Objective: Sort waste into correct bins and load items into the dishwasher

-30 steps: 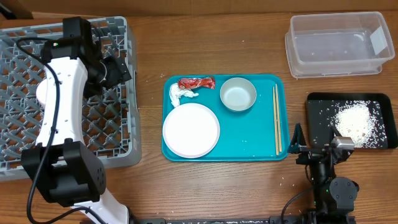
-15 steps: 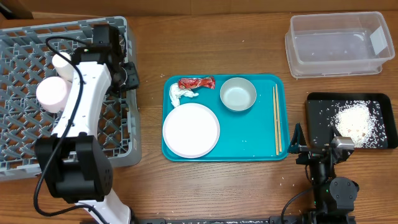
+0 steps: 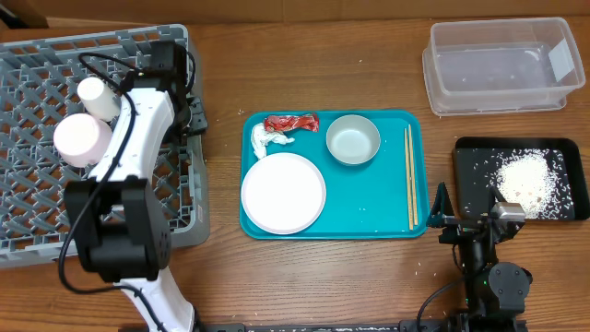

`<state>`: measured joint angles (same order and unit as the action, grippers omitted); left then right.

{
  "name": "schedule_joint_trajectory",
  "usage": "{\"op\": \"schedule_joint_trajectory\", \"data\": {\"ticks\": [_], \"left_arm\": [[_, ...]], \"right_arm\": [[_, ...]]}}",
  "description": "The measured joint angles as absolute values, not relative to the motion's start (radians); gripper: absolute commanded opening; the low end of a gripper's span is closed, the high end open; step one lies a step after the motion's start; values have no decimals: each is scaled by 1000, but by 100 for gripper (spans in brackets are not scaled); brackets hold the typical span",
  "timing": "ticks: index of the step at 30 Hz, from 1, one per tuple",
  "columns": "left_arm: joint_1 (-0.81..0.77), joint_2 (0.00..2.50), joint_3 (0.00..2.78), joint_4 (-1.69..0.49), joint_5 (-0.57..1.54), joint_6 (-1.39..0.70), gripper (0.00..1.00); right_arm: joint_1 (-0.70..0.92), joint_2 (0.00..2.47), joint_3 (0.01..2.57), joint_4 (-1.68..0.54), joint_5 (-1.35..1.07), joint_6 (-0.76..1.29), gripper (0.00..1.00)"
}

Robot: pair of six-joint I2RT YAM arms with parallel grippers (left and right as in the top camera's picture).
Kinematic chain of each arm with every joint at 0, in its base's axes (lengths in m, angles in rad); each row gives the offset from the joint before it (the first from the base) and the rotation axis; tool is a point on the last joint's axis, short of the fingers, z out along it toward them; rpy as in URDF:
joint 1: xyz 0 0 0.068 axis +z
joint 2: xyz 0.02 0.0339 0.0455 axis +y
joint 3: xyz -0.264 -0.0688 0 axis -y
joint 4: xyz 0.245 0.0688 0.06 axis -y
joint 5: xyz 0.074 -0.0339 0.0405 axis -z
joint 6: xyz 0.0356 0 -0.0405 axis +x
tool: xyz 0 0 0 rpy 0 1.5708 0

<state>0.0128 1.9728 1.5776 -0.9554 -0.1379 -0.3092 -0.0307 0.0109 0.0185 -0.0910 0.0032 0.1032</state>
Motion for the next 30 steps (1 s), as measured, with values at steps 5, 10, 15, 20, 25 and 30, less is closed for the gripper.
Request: {"op": "schedule_joint_trajectory", "data": {"ticks": [5,10,15,20,25,30], "left_arm": [[12,2030,1576,-938,-98,-311,10],[8,2030,1577,-920,-88,-287,4],[8,2030,1577,-921,-87,-272,4],[8,2030,1577,-929,-88,-175,4],[8,2029,1578,-969,-88,-64,4],[8,2027,1578,-992,-89,-6,4]], "right_arm": [[-31,11,19,-91,3,103,100],[-31,11,19,-90,3,104,100],[-31,11,19,-90,3,104,100],[-31,11,19,-90,3,104,100],[-31,11,19,-90,3,103,100],[-31,11,19,-91,3,104,100]]}}
